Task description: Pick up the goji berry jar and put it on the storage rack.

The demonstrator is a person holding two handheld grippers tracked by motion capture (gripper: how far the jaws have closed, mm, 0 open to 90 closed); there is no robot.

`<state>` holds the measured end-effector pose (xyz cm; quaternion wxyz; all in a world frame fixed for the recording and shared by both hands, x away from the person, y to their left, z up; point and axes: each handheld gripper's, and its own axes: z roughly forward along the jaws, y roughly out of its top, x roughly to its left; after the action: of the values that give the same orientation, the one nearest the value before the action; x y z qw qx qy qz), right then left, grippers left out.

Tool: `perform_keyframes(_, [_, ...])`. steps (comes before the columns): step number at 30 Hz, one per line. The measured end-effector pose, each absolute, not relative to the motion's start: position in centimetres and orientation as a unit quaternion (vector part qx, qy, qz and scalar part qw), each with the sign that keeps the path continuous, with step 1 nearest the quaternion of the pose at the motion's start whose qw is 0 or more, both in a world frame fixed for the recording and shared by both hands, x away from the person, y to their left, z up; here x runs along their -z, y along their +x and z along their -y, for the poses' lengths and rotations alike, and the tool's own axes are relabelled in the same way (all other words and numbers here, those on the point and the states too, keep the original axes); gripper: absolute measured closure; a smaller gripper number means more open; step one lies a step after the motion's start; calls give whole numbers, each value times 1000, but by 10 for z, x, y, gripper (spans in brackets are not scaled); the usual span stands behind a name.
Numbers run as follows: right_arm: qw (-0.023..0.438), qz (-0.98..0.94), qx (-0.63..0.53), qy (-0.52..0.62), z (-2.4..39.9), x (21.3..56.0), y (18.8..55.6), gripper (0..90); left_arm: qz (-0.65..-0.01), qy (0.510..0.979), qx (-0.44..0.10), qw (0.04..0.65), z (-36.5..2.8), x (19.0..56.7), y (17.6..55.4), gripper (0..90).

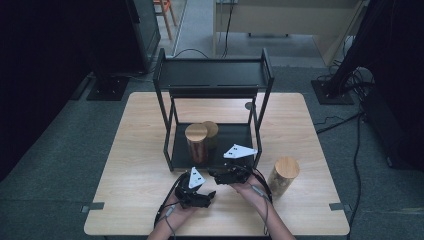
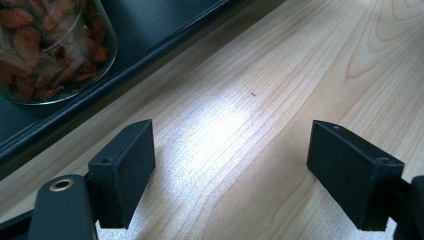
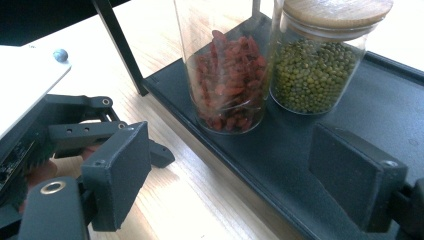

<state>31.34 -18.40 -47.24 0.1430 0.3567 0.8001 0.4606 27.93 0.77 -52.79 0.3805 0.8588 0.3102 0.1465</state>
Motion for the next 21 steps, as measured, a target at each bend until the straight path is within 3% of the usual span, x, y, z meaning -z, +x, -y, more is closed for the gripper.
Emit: perform_keyframes(21, [135,-810,-442,362,197,474,303,175,-310,859,-146,381,-8,528,279,198])
